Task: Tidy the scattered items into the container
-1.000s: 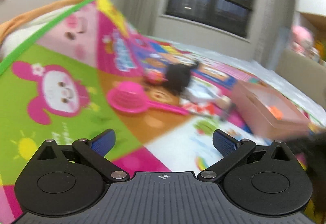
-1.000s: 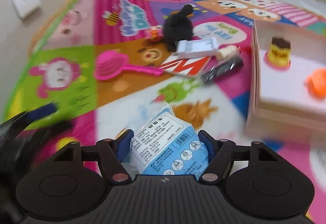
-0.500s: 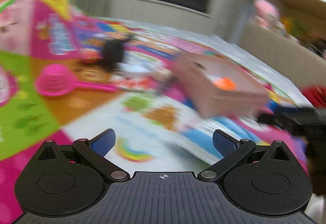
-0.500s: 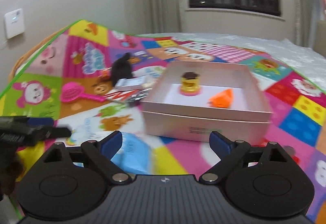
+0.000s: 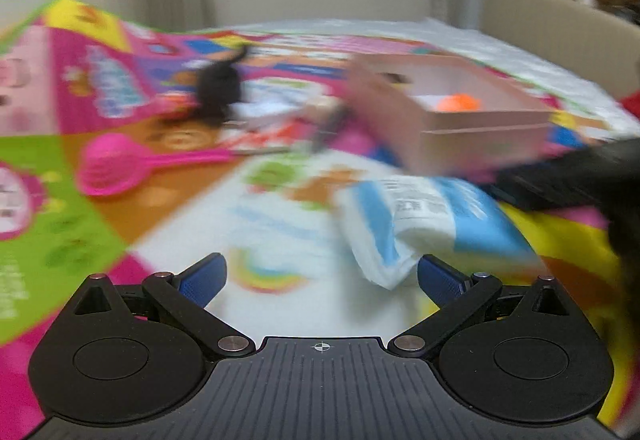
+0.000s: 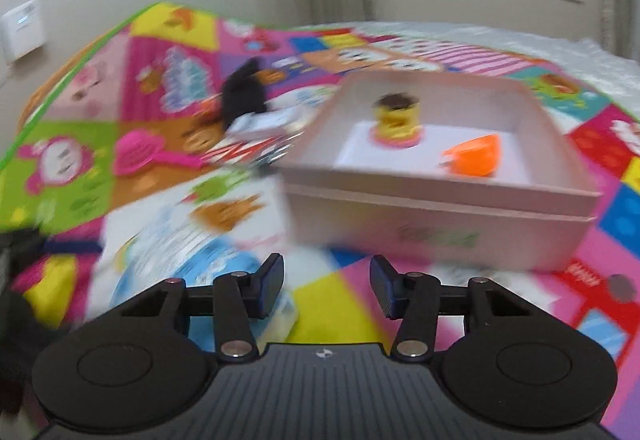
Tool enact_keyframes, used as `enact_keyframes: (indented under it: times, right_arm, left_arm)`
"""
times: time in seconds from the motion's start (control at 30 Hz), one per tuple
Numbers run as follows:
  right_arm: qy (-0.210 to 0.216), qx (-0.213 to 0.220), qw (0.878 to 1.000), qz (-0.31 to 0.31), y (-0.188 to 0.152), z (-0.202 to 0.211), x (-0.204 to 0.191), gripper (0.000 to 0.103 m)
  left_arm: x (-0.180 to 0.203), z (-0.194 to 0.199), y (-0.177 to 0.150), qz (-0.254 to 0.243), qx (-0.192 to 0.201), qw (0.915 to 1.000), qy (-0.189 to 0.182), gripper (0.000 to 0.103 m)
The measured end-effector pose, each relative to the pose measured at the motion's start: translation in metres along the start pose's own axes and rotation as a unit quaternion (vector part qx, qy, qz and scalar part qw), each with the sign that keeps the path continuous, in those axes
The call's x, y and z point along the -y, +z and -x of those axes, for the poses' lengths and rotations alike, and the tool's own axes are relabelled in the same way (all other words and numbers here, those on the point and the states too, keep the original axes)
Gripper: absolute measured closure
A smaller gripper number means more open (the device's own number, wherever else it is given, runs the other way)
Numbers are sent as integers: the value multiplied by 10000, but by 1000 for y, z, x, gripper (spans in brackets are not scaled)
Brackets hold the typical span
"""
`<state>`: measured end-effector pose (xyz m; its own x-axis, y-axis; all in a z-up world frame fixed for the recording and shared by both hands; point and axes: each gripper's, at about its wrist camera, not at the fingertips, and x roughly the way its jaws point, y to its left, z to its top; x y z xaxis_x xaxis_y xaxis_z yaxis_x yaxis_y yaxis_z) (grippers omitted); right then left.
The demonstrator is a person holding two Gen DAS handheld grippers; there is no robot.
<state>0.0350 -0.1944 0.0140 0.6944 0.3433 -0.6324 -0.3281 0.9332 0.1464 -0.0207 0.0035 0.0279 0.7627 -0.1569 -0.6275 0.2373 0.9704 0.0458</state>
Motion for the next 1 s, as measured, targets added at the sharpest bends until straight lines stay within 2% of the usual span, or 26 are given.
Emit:
enact_keyframes:
  times: [0.07, 0.1, 0.13, 0.2, 0.23, 0.33, 0.47, 0.53, 0.6, 0.7, 0.8, 0.87, 1.0]
  right_arm:
    - [344, 17, 9991, 239, -6, 11, -13, 52]
    - [434, 66, 9985, 333, -7, 18, -19, 44]
    - [443, 140, 9982, 391, -6, 24, -24, 29]
    - [387, 372, 9977, 405, -2, 34, -33, 10]
    - [386, 427, 9977, 356, 1, 34, -37, 4]
    - [433, 263, 9987, 67, 9, 18, -56, 0]
    - [442, -1, 9987, -242, 10, -19, -79, 1]
    - [400, -4, 9992, 61, 7, -29, -89, 24]
    - [338, 48, 9990, 293, 4, -27, -90, 32]
    - [384, 123, 9990, 209, 0, -8, -69, 40]
    - [-88, 364, 9993, 22, -7, 26, -36, 41]
    - [-473, 518, 9974, -155, -14, 49, -13, 41]
    - [-1336, 684, 9880, -376, -33, 81, 27, 40]
  left_arm:
    - [-17, -3, 3, 241, 25, 9990, 382, 0]
    - [-25, -4, 4, 392, 37, 9983, 433, 0]
    - [-33, -3, 5, 556, 64, 9976, 411, 0]
    - [-45, 1, 8, 784, 174, 9964, 273, 0]
    - [-49, 3, 9, 846, 250, 9958, 233, 0]
    - [-58, 11, 12, 1015, 457, 9933, 306, 0]
    - [-66, 19, 21, 1221, 630, 9903, 215, 0]
    - [-60, 21, 27, 1076, 766, 9912, 101, 0]
    - [-51, 20, 32, 811, 919, 9925, -23, 0]
    - [-32, 4, 41, 493, 947, 9941, -194, 0]
    - [-10, -22, 51, 207, 868, 9952, -393, 4]
    - [4, -40, 57, -44, 779, 9959, -456, 36]
    - [24, -81, 71, -353, 654, 9964, -404, 35]
